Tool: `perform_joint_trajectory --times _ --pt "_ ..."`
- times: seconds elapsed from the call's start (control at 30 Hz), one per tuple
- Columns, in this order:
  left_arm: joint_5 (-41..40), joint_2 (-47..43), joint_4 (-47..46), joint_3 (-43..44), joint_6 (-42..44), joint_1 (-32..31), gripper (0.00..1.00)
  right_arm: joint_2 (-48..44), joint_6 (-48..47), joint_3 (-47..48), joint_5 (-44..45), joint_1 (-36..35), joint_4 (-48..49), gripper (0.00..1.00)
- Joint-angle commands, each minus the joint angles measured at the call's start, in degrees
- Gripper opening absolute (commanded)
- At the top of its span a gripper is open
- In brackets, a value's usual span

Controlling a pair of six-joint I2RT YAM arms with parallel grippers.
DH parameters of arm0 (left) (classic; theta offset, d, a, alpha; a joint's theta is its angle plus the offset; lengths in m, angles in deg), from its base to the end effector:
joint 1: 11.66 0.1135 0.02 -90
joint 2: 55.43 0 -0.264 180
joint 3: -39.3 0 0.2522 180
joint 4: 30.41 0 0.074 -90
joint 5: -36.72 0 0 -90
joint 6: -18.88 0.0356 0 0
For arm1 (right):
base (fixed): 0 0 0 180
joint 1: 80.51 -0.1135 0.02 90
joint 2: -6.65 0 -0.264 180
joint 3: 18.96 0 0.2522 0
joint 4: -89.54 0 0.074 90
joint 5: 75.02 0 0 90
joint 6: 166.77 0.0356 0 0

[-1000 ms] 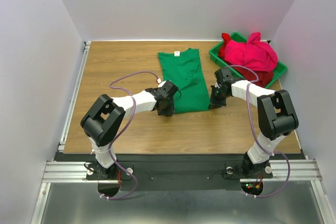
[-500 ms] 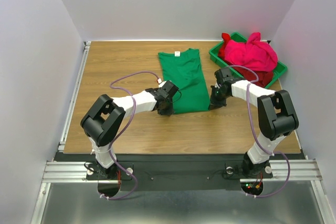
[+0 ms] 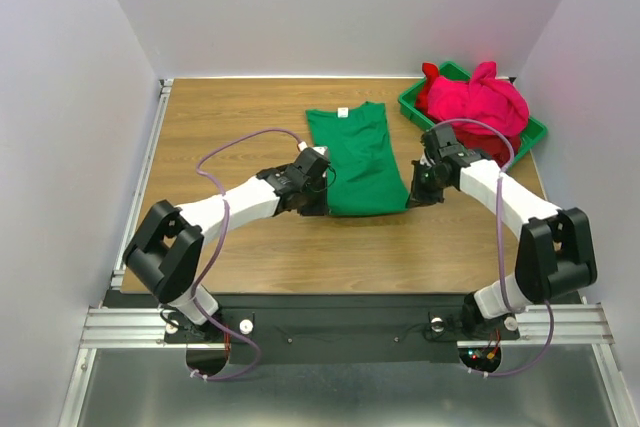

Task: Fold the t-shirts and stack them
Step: Fold the tshirt

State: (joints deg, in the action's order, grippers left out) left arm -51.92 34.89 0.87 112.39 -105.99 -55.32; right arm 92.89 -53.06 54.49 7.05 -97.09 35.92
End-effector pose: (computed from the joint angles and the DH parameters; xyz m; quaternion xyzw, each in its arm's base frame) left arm 0.2417 -0.2319 0.2207 0.0759 0.9320 -0.2328 0.2672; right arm 0.2788 0.0881 0.2210 0.0466 0.9755 0.1338 0.1681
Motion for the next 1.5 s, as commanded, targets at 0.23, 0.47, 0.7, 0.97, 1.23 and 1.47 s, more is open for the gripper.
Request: perform_joint_trajectory --times 0.23,0.47,0.7,0.97,1.23,1.47 --pt "13.0 -11.6 3.3 -5.2 2.8 -0.9 0.00 -12.0 -1.0 -0.1 -4.6 -1.8 -15.9 0.00" --pt "18.5 -19.6 3.7 -8.6 -2.8 -3.8 0.00 -17.2 0.0 2.8 -5.9 -3.1 -25.0 0.00" --pt "21.3 -24.1 4.0 -7.7 -8.4 -5.3 0.00 -18.3 2.1 10.0 -6.7 -3.7 -30.9 0.00" --pt "20.1 -18.8 6.0 -4.8 -6.3 -3.0 0.00 -11.3 3.8 17.7 -0.6 -3.7 -26.0 0.00" --pt "22.4 -15.1 2.3 -1.9 -4.4 4.0 0.00 -2.2 3.5 25.3 4.8 -3.6 -20.5 0.00" --pt "24.0 -8.2 2.7 2.9 -0.2 7.2 0.00 5.7 1.0 32.3 9.7 -3.5 -18.7 0.00"
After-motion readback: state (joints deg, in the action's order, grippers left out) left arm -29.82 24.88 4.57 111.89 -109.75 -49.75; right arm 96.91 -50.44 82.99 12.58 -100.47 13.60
